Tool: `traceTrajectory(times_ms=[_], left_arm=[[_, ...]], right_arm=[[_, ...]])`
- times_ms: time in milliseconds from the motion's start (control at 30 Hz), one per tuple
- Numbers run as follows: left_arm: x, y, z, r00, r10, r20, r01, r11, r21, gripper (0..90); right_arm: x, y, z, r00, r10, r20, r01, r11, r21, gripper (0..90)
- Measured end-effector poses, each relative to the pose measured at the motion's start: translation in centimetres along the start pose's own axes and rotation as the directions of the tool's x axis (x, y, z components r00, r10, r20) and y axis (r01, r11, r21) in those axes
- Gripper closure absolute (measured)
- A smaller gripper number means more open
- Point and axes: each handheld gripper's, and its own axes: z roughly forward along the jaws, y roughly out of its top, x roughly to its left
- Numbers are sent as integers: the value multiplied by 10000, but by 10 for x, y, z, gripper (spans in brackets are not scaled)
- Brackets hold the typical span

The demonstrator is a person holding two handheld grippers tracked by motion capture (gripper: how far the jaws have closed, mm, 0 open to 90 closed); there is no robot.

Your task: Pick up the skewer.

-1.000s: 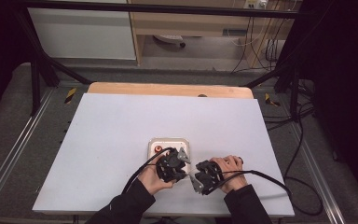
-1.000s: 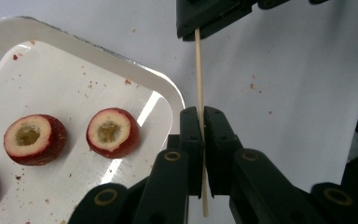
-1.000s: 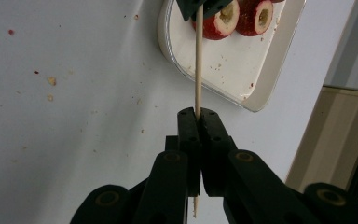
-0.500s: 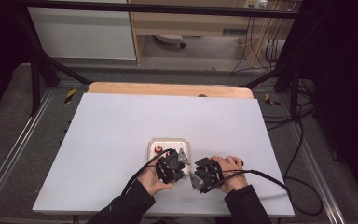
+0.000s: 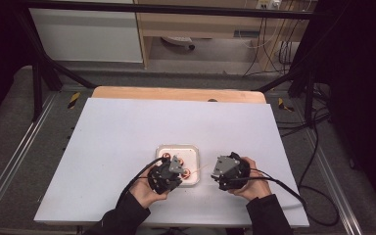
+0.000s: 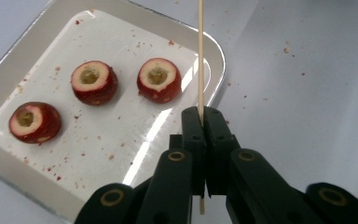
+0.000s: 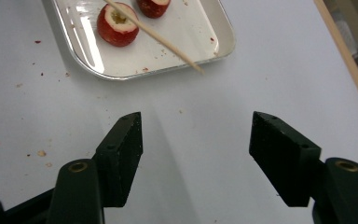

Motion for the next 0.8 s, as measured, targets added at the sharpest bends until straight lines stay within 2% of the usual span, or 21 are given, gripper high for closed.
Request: traceTrajectory(times_ms=[133,233,300,333,367,400,467,500,533,567,667,700,733,800], left_arm=[[3,-9,-7,9997,-188,-157,183,9993,-325,884],[6,-16,-12,9991,-361,-204,349,9977,-576,884],[9,-24,-14,9976,-616,-302,589,9948,-836,884],[9,-24,-14,9976,-616,-302,589,9948,-836,884],[10,-27,-15,9970,-706,-318,674,9933,-936,884],[10,-30,-16,9964,-781,-339,743,9920,-1023,884],[12,-35,-17,9944,-980,-397,924,9880,-1239,884],[12,-38,-18,9940,-1015,-406,955,9871,-1283,884],[13,-42,-19,9935,-1055,-423,990,9859,-1346,884],[13,-46,-21,9925,-1138,-446,1065,9840,-1428,884],[16,-56,-23,9905,-1304,-447,1217,9794,-1612,884],[17,-59,-24,9893,-1386,-449,1294,9776,-1657,884],[17,-62,-24,9882,-1463,-458,1364,9754,-1731,884],[19,-69,-25,9863,-1572,-496,1460,9728,-1796,884]], right_arm=[[-5,-10,1,9920,1243,-218,-1246,9921,-155,296],[-8,-17,1,9797,1958,-420,-1968,9802,-218,272],[-8,-20,2,9672,2482,-541,-2494,9683,-164,251],[-8,-21,2,9608,2711,-587,-2723,9621,-126,240],[-9,-22,3,9553,2883,-649,-2896,9571,-102,229],[-9,-22,3,9553,2883,-649,-2896,9571,-102,229],[-9,-23,3,9400,3341,-686,-3344,9424,69,203],[-10,-22,4,9289,3634,-717,-3634,9315,136,180],[-10,-22,4,9289,3634,-717,-3634,9315,136,180],[-10,-22,4,9242,3743,-752,-3741,9272,170,173],[-11,-21,5,9046,4159,-932,-4164,9091,155,145],[-11,-20,5,8951,4354,-957,-4355,8999,210,122],[-11,-20,5,8951,4354,-957,-4355,8999,210,122],[-12,-19,6,8874,4508,-968,-4503,8924,282,105]])
